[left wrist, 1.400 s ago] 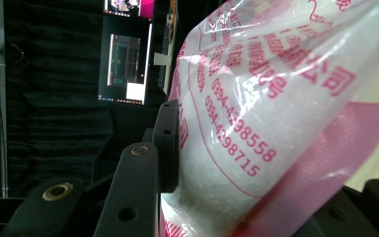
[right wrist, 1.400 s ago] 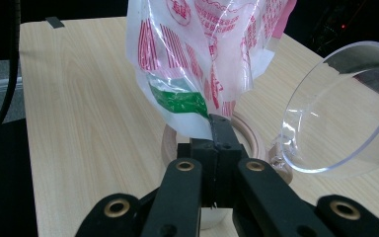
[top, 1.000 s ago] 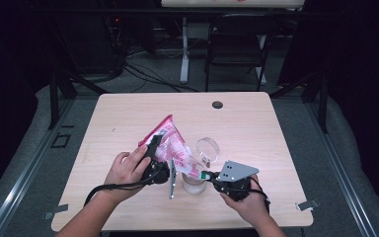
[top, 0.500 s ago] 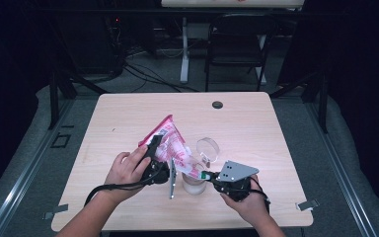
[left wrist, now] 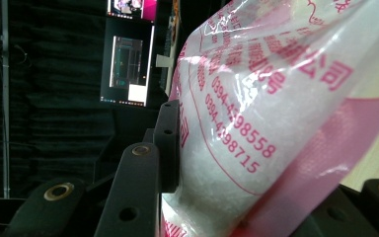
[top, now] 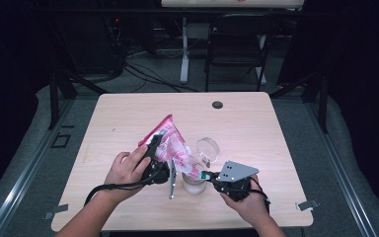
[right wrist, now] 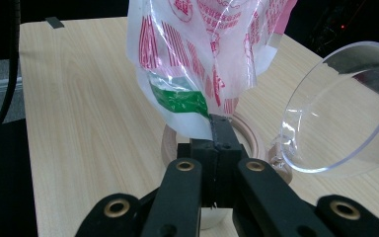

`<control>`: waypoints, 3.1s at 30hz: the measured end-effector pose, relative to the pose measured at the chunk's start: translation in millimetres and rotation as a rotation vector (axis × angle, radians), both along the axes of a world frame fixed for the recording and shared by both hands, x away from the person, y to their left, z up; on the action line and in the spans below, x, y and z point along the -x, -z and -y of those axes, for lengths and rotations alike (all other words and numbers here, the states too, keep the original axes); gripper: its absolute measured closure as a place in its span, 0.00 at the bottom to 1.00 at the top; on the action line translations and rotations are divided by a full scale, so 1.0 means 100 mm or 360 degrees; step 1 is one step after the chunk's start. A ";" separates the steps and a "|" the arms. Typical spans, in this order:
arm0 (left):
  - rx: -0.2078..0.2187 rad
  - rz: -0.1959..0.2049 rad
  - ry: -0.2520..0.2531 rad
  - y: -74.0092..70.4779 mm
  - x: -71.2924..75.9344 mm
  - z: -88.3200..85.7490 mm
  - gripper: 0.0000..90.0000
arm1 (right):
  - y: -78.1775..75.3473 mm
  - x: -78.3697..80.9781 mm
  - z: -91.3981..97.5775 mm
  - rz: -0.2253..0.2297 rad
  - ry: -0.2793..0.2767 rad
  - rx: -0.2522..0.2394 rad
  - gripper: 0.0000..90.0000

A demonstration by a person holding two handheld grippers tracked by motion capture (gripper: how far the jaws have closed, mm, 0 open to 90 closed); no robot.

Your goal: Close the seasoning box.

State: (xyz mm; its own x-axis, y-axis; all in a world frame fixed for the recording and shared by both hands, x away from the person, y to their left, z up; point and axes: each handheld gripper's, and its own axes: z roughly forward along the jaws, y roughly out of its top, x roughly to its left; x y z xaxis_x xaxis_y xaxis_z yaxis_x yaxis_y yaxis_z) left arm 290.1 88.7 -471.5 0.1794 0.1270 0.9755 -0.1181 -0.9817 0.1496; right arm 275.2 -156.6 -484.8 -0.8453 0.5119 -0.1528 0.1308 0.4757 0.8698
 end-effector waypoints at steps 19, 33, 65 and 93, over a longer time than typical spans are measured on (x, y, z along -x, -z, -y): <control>0.0004 0.0014 0.0012 -0.02 0.00 0.01 0.76 | 0.00 0.01 0.01 0.0002 0.0000 -0.0005 1.00; 0.0004 0.0021 0.0017 -0.04 0.01 0.01 0.76 | 0.00 0.01 0.00 -0.0003 0.0000 -0.0004 1.00; 0.0002 0.0019 0.0016 -0.06 0.01 0.01 0.77 | 0.01 0.00 -0.01 -0.0004 -0.0005 -0.0004 1.00; 0.0051 -0.0022 0.0009 -0.05 0.01 -0.03 0.77 | -0.02 0.02 -0.02 0.0009 -0.0003 0.0013 1.00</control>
